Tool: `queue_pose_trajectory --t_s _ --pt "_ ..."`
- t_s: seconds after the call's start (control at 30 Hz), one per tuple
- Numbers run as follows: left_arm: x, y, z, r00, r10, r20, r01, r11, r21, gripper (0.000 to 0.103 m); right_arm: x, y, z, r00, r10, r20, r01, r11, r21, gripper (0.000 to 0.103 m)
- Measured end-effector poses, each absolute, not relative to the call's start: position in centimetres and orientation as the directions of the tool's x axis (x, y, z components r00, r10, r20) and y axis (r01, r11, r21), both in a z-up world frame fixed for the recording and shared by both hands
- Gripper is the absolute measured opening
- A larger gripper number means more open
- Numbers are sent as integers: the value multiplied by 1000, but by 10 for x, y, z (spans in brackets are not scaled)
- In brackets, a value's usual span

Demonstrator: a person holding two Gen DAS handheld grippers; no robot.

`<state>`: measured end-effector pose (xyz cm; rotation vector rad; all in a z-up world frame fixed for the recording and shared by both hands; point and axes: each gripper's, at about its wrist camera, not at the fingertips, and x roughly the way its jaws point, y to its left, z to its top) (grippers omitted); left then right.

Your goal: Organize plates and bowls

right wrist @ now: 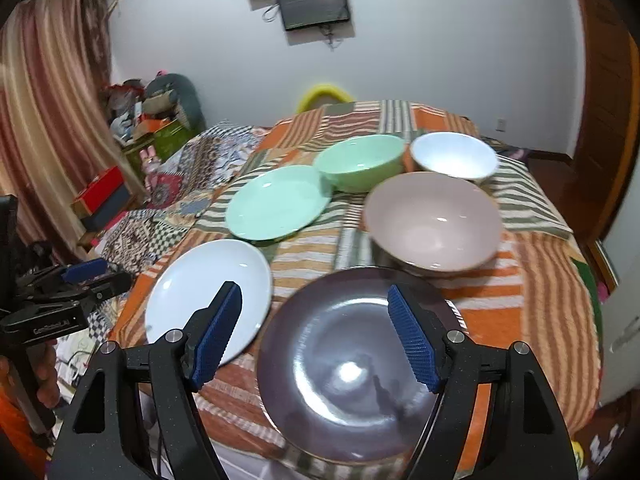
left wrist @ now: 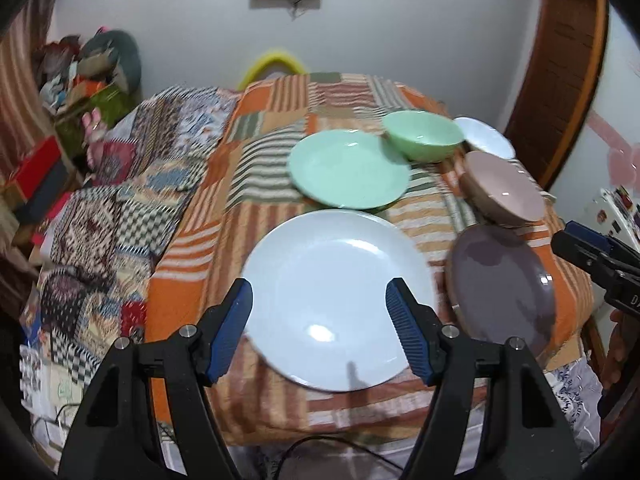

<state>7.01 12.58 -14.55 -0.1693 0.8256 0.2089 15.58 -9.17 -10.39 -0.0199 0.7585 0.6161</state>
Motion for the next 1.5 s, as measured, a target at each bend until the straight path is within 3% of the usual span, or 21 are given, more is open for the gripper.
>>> queue_pose_trajectory --t_s 0.47,0.6,0.7,0.83,1.0,1.27,1.5 --pt "69 176 -201 595 84 -799 -304 944 -128 69 179 -25 -149 414 540 -732 -605 765 222 71" --pt "71 185 -208 596 60 -801 -307 938 -158 55 189 -14 -161 373 532 -760 -617 754 226 58" --pt "73 189 -214 591 45 -805 -301 939 -168 47 194 -7 -169 348 526 -776 -621 749 229 54" --pt "74 189 -222 585 30 -811 -291 941 -175 41 201 0 -176 323 514 -795 -626 746 229 49" --pt "77 193 -233 573 8 -819 -298 933 -200 34 209 5 -186 280 501 -819 -633 738 235 35" --pt "81 196 -243 566 -15 -824 -306 925 -227 28 214 11 -190 264 473 -840 -654 728 205 27" --pt "84 197 -245 567 -58 -822 -287 921 -263 23 218 13 -190 257 464 -848 -652 731 203 27"
